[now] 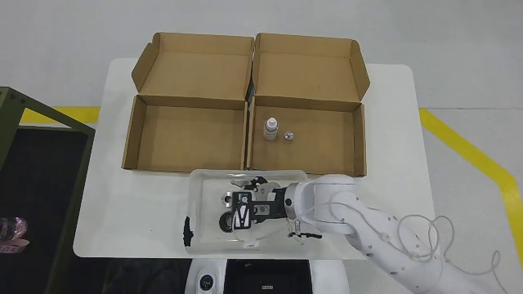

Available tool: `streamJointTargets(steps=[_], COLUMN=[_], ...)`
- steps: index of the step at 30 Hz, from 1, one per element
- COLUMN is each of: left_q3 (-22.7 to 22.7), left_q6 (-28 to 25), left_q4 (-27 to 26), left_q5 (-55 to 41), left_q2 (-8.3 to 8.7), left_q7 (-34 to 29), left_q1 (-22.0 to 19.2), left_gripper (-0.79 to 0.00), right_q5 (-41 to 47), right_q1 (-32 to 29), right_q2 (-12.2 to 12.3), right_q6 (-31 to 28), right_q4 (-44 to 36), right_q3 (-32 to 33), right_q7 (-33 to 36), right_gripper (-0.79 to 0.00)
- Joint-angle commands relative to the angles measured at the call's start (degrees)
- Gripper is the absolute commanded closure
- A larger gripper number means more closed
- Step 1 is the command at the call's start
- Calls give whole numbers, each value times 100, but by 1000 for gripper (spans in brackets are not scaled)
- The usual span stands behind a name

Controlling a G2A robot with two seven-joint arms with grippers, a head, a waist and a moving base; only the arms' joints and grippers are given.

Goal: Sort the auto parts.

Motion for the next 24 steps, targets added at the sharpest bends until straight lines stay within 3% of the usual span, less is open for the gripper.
streamJointTargets(steps=[1, 24], left_q3=[0, 0], left_q6=[0, 0], left_q4=[0, 0], left_q5=[0, 0], left_q2=[0, 0], left_q7=[0, 0], left_q1=[0, 0], left_gripper=[-785, -785], right_q5=[-4, -216], right_q1=[37, 467], right_q2=[-25, -366], right_q6=[26, 196], right_q4=[92, 820], right_q3=[-39, -540], right_q7=[-4, -31], right_gripper=[-416, -437])
